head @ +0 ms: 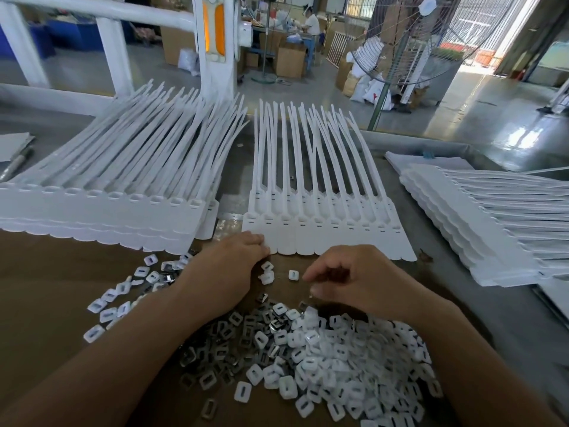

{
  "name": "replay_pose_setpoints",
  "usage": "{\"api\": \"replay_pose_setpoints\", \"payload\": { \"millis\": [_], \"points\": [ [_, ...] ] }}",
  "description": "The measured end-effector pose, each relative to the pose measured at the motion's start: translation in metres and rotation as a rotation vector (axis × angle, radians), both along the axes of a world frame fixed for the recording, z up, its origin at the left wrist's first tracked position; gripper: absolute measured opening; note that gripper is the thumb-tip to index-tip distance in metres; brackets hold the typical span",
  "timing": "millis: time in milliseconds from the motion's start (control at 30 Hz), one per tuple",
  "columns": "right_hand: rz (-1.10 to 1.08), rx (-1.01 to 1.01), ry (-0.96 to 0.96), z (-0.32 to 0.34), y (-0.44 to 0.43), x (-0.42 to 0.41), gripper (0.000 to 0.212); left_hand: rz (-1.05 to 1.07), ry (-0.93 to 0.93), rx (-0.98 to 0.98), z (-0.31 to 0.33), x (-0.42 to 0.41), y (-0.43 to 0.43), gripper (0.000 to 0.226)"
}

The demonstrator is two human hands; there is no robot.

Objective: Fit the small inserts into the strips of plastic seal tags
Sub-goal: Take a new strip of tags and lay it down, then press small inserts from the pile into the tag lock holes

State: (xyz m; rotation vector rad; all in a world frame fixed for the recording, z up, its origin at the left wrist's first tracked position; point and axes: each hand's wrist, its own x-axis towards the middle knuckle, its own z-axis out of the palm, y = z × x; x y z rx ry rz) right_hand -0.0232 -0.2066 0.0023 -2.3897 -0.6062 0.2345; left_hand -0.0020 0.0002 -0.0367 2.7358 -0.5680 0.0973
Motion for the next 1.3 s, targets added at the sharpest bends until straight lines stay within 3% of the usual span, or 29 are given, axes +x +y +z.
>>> {"api": "replay_pose_setpoints", "payload": {
  "millis": [100, 367, 533, 1000, 1300],
  "points": [
    [0.06, -0.141, -0.046, -0.003, 0.003, 0.0, 0.013, 0.003, 0.006, 0.002, 0.0, 0.0, 0.0, 0.057],
    [0.055, -0.234, 0.125, 0.002, -0.015, 0.003, 0.02, 0.004, 0.018, 0.009, 0.0, 0.001, 0.0, 0.057],
    [0.092, -0.354, 0.101, -0.002, -0.01, 0.001, 0.025, 0.006, 0.028, 0.017, 0.0, -0.001, 0.0, 0.058],
    [0.019, -0.106, 0.067, -0.003, -0.013, 0.005, 0.028, -0.016, 0.006, 0.021, 0.0, 0.001, 0.0, 0.056],
    [-0.02, -0.122, 0.041, -0.007, -0.015, 0.009, 0.025, -0.017, -0.01, 0.025, 0.001, 0.0, 0.0, 0.056]
  ]
}}
